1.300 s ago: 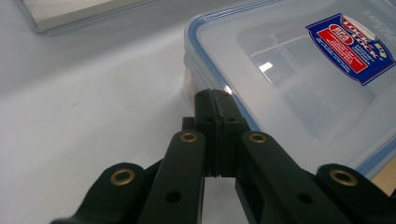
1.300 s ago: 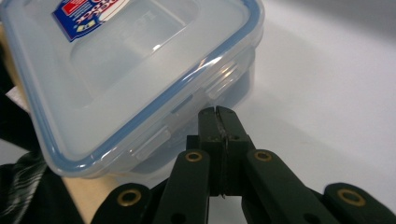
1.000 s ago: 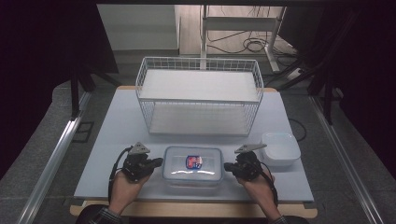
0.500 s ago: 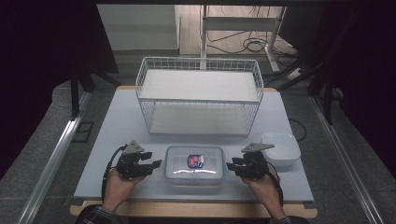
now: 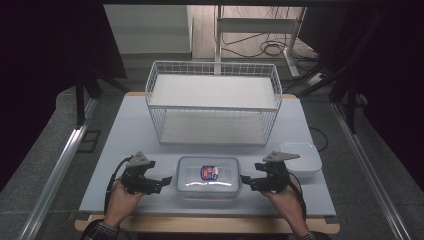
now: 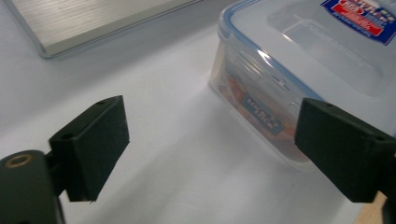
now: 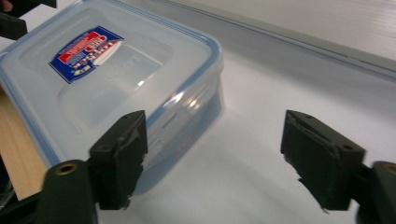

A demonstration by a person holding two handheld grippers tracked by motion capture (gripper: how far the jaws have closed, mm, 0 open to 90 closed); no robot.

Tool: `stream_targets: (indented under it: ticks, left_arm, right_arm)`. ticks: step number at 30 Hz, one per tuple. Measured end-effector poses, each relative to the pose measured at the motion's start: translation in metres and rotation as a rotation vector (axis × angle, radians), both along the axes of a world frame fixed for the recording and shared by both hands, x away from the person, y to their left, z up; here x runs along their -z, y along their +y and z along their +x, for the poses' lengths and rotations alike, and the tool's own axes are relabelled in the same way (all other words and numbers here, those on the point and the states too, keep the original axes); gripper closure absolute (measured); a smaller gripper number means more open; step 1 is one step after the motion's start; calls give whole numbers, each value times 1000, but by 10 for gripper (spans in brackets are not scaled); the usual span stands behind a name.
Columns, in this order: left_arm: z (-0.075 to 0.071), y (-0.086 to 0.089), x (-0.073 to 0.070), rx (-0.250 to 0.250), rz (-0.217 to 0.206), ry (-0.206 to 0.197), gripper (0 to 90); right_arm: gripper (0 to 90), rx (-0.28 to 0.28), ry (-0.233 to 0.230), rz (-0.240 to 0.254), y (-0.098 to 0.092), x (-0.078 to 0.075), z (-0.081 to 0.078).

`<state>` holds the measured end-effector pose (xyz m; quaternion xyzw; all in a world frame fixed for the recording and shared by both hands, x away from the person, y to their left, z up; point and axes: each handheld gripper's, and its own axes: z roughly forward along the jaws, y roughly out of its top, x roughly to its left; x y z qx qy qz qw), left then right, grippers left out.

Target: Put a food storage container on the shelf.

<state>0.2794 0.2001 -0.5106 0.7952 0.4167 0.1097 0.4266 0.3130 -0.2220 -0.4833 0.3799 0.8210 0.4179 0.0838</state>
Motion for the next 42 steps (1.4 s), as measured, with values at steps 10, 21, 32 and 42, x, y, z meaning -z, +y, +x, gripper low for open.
stream_targets:
  ticks: [10, 21, 32, 42]
  left_arm:
    - [1, -5, -10, 24, -74, 19, 55]
    - [13, -32, -15, 133, -77, 74, 29]
    - [36, -49, 6, 238, -162, 233, 0]
    - [28, -40, 6, 247, -193, 313, 114]
  right_arm:
    - [91, -14, 1, 64, 5, -4, 2]
    - [36, -47, 49, 68, 23, -3, 6]
    - [45, -93, 211, 101, 34, 14, 20]
    - [174, -97, 379, 185, 27, 20, 20]
